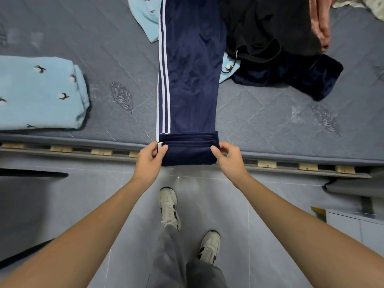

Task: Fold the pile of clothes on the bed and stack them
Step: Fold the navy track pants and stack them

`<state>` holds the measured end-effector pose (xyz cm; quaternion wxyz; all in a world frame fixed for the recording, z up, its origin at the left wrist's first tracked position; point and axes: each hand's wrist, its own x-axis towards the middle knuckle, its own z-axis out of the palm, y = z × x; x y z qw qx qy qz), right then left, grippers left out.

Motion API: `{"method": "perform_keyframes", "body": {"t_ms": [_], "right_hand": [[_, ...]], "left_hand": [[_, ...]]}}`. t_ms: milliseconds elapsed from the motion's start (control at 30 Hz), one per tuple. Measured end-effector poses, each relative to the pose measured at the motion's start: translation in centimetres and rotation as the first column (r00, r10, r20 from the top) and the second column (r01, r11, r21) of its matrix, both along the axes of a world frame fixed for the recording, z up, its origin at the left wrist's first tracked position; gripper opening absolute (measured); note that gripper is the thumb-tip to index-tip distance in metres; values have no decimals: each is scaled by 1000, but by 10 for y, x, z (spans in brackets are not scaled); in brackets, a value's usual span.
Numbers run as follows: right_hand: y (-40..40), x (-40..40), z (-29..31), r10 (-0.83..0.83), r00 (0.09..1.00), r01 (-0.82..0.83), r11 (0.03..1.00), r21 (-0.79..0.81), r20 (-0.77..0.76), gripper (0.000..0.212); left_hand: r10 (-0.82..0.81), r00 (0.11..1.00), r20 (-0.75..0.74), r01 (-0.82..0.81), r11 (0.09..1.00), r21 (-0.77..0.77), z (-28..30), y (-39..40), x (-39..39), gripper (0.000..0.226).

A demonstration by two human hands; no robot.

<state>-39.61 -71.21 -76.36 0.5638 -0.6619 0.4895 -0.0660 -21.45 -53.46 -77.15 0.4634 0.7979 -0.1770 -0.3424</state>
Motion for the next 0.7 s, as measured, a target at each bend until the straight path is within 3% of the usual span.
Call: {"method": "perform_keyframes", "body": {"t_ms": [333, 567, 700], "right_hand": [[-80, 103, -6, -101, 994, 101, 995, -3, 35, 13], [-155, 176, 9, -109, 991, 114, 992, -56, 78, 23], [-204, 209, 18, -74, 994, 83, 990, -111, 83, 27]], "left_hand": [[-22, 991, -132, 12, 997, -76, -11, -96, 101, 15], [-33, 996, -80, 24, 994, -110, -2, -171, 180, 23], [-38, 998, -50, 32, 993, -114, 11, -216, 216, 38]]}}
